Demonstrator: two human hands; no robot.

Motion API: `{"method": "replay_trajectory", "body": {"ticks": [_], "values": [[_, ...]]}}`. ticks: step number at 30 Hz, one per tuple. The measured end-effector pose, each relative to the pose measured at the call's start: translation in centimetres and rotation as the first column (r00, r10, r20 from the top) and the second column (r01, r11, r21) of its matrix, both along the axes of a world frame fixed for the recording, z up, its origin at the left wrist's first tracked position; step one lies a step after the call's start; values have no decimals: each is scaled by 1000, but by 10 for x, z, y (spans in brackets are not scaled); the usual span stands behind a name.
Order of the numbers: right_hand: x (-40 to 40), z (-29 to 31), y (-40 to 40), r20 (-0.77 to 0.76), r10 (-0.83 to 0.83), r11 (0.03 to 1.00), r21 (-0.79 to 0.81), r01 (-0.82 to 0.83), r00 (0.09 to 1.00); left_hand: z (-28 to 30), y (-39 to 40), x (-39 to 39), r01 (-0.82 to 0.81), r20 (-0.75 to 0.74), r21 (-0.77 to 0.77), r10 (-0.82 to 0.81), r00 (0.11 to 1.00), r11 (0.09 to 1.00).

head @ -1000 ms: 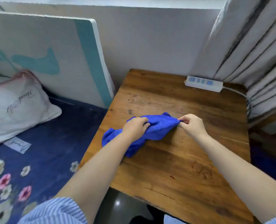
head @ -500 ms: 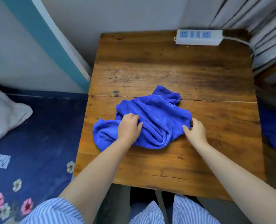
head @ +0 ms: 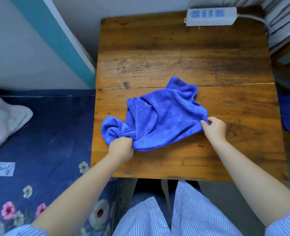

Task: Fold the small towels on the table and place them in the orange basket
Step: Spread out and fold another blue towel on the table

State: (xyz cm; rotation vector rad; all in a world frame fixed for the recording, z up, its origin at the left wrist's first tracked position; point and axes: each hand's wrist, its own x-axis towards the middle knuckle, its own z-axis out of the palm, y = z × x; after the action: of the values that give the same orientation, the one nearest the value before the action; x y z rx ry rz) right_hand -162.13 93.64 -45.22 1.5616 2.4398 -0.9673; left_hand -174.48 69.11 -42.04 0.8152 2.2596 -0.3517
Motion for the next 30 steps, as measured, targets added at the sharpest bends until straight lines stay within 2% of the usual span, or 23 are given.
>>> {"method": "replay_trajectory", "body": {"ticks": [2,5,8,11,14,19,21,24,27,30], "values": [[5,1,-9,27,-13,1000,-28,14,1000,3,1,1,45,73,-84,-39,997,995],[11,3,-20,56,-116,991,-64,119,992,10,12,0,22,118,-102,-10,993,994],[16,5,-28,37,-188,978,-85,190,982,10,23,-4,-118,48,67,115,992,991],[18,7,-34,-4,-234,967,-101,233,972,7,28,-4,-287,33,262,289,957,921],[19,9,-39,-34,-267,959,-103,263,963,2,29,4,-295,88,276,282,955,915],[20,14,-46,-66,-280,957,-97,273,958,-9,26,9,-344,88,314,334,938,885],[23,17,-45,-74,-283,957,-85,277,956,-7,28,8,-407,134,416,388,912,814],[26,21,-40,-93,-292,956,-67,287,952,6,33,-3,-544,281,553,473,835,632],[23,30,-34,-144,-301,954,-53,296,943,21,39,-23,-631,406,592,491,770,501],[16,38,-29,-181,-300,954,-33,299,937,31,41,-43,-737,539,563,510,670,374]]}}
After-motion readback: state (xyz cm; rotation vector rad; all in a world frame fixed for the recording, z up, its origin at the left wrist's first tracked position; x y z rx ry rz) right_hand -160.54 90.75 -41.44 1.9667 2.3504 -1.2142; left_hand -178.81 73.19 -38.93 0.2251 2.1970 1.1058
